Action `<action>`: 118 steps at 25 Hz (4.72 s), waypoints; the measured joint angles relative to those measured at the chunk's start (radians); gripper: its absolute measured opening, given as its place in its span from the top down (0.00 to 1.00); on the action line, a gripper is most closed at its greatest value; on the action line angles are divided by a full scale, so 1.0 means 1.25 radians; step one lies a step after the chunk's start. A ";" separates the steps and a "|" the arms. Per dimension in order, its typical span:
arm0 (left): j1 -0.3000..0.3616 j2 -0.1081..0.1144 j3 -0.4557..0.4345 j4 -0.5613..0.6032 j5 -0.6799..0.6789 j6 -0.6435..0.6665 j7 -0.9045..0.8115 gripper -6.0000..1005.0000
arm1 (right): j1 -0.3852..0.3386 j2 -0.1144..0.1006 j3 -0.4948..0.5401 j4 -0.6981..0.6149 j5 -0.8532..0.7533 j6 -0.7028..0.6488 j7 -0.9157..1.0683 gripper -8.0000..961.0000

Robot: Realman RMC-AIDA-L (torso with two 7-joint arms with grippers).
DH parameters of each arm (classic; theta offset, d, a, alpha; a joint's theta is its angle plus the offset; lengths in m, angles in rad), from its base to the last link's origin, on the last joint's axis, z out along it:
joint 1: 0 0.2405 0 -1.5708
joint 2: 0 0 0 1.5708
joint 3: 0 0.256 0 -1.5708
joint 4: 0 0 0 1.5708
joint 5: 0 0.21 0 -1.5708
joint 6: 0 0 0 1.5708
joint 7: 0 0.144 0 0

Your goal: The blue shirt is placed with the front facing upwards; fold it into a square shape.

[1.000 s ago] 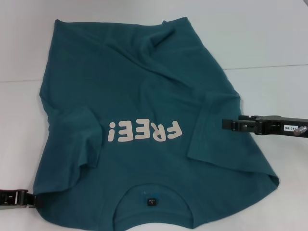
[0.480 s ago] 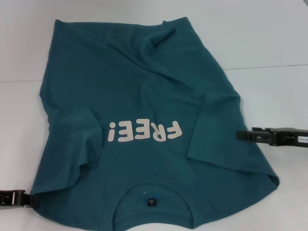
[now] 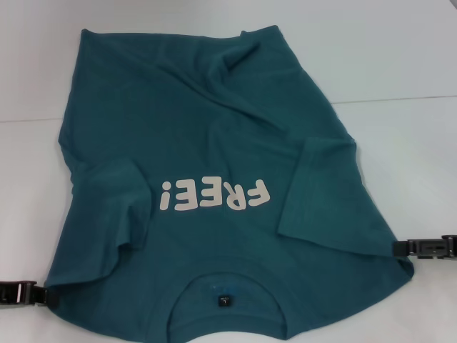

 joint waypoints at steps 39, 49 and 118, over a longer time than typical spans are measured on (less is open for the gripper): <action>-0.002 -0.004 0.000 -0.001 -0.004 -0.001 0.004 0.97 | 0.031 0.031 0.007 0.004 -0.048 0.037 0.006 0.07; -0.004 -0.004 0.000 -0.001 -0.004 -0.001 0.004 0.97 | 0.035 0.035 0.007 0.001 -0.048 -0.026 0.006 0.08; -0.016 -0.011 0.004 -0.010 -0.005 -0.023 0.009 0.97 | 0.043 0.049 0.047 -0.036 -0.129 0.005 0.030 0.11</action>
